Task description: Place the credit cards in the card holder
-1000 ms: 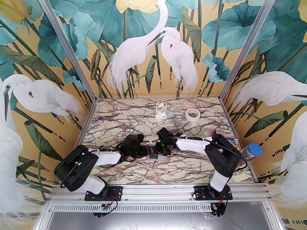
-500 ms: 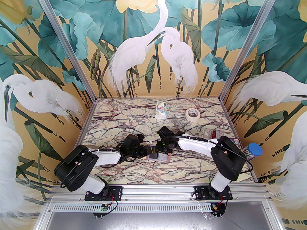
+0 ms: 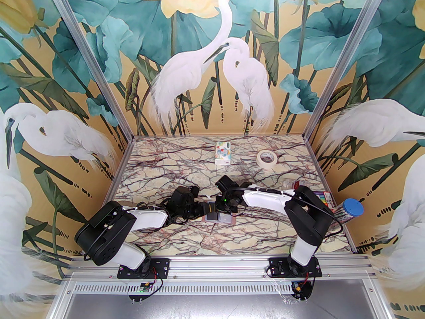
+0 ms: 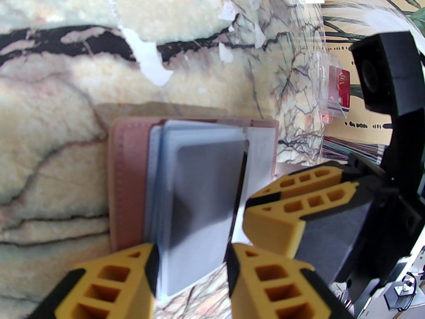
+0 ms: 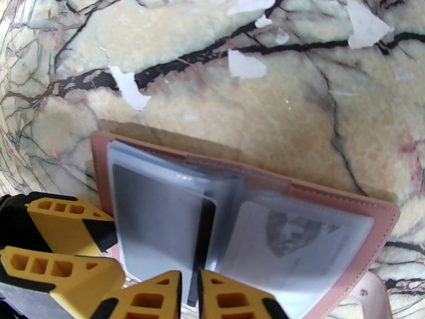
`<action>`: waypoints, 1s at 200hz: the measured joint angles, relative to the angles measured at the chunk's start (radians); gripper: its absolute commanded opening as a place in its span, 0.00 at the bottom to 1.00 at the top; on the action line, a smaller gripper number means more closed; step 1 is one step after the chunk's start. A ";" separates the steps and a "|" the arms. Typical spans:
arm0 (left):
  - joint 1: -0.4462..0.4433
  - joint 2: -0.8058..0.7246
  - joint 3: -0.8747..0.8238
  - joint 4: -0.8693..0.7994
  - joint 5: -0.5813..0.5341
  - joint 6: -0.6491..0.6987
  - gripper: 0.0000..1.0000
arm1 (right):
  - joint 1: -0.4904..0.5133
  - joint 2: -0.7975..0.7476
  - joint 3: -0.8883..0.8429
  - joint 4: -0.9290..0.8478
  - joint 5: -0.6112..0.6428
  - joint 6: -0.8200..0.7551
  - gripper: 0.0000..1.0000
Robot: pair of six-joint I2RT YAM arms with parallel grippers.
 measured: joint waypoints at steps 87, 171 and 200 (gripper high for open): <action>0.000 0.000 0.000 0.000 0.000 0.000 0.40 | 0.000 0.024 0.000 0.003 0.000 0.000 0.07; 0.000 -0.033 -0.010 -0.015 -0.001 -0.005 0.44 | 0.000 0.029 0.000 0.007 0.000 0.001 0.05; 0.000 -0.082 -0.010 -0.033 -0.001 -0.008 0.45 | 0.000 0.030 0.000 0.008 0.000 0.001 0.04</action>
